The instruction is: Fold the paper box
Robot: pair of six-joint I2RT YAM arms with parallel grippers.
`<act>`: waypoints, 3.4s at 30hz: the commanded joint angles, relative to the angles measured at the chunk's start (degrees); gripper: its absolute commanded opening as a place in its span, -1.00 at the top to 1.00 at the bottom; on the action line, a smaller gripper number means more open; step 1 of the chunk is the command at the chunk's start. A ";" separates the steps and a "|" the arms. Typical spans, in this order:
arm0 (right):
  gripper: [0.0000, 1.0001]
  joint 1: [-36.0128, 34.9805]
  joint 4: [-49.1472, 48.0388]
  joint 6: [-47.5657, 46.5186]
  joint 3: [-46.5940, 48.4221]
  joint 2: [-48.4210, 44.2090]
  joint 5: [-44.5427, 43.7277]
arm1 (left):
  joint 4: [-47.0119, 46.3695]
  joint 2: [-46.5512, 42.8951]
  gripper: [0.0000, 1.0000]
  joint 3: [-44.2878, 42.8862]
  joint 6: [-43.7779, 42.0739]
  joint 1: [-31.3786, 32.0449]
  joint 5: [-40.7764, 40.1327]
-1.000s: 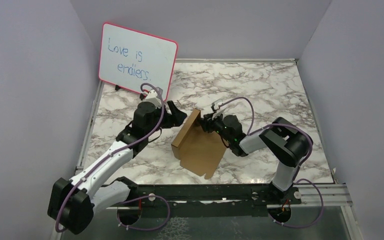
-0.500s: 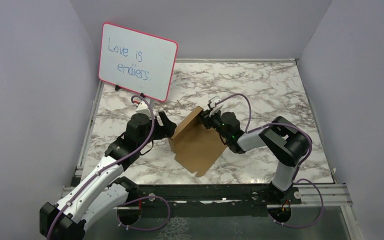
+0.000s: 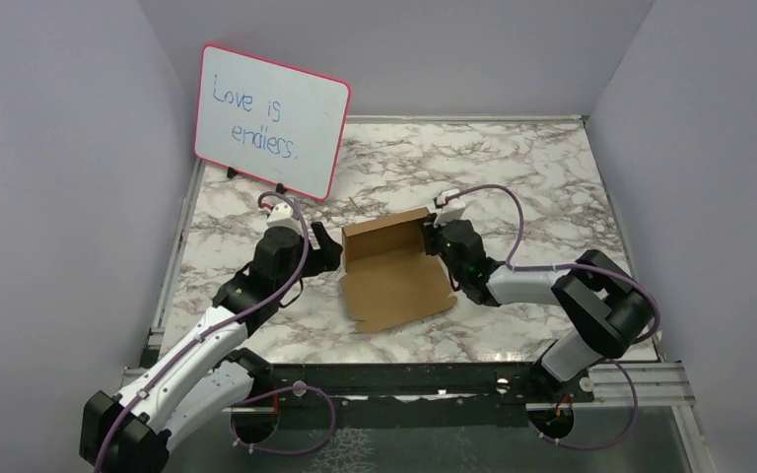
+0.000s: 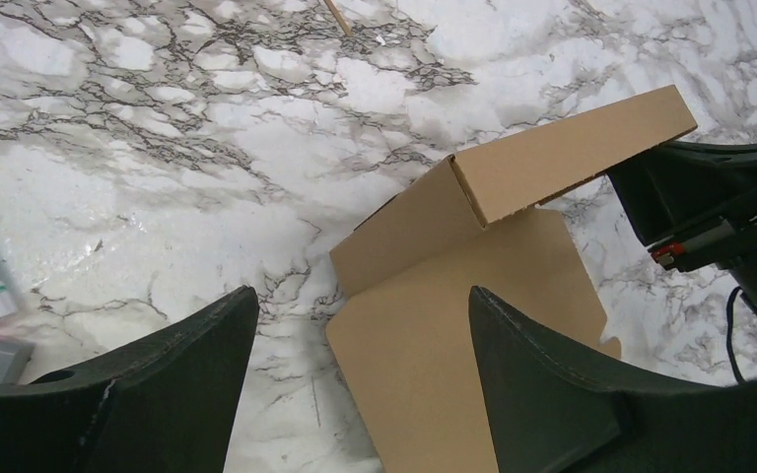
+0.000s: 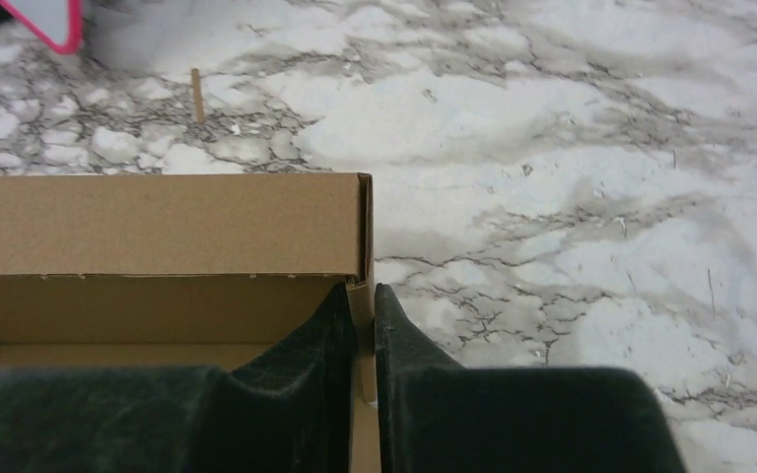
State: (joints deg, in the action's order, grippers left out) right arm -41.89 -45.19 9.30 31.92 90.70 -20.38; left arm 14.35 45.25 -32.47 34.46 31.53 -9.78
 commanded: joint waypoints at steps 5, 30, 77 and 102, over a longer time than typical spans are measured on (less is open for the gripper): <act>0.65 0.05 32.24 9.92 11.24 -1.92 -8.11 | -9.05 6.53 -0.59 1.73 1.16 0.11 0.07; 0.42 0.05 36.43 8.97 16.65 -2.01 -4.14 | -24.53 21.03 -0.31 2.79 -1.98 0.88 -2.39; -0.16 1.03 46.96 -10.86 36.69 1.99 35.37 | -68.26 42.37 -0.22 11.76 -21.53 -0.30 -3.88; -0.01 2.29 49.85 -11.10 38.05 7.72 41.27 | -78.70 49.93 0.22 10.23 -24.35 -2.60 -5.41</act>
State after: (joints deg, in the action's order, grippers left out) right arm -39.64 2.94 -1.80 68.29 96.97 18.02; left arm -59.18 94.24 -21.19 11.20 29.15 -13.34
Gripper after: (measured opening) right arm 0.514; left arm 0.417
